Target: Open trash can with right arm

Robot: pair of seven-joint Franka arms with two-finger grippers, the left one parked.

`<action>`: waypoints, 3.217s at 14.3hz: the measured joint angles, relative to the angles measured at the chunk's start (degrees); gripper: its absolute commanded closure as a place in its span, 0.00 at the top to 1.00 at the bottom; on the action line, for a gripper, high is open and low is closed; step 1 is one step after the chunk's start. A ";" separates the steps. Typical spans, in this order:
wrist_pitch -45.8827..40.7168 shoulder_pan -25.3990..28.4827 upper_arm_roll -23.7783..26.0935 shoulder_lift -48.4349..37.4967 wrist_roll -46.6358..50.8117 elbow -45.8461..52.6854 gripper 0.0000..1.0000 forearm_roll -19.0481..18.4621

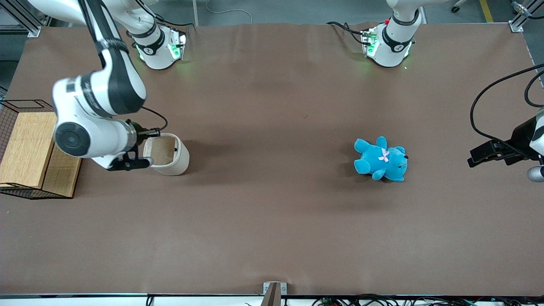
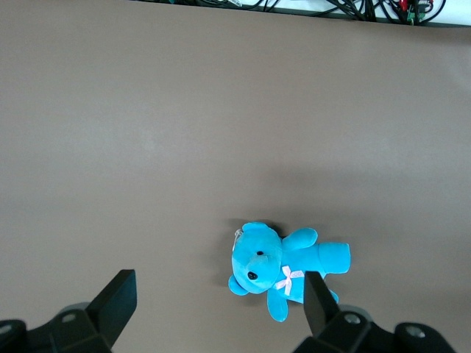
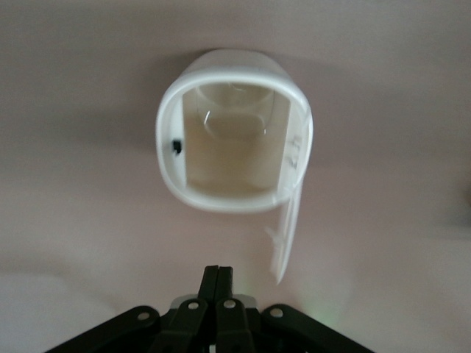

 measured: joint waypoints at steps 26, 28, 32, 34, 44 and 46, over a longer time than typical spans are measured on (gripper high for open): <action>-0.41 -9.42 -1.60 -2.83 -1.13 22.33 1.00 -0.59; 2.10 -12.97 1.08 -3.91 -4.95 22.69 1.00 -0.59; 7.81 -15.87 2.34 -6.66 -8.33 18.19 1.00 -0.59; 8.27 -15.87 2.51 -7.78 -8.36 15.77 1.00 -0.59; 8.41 -16.40 2.54 -8.41 -8.37 12.33 1.00 -0.59; 8.41 -16.53 2.54 -8.40 -8.40 11.45 1.00 -0.59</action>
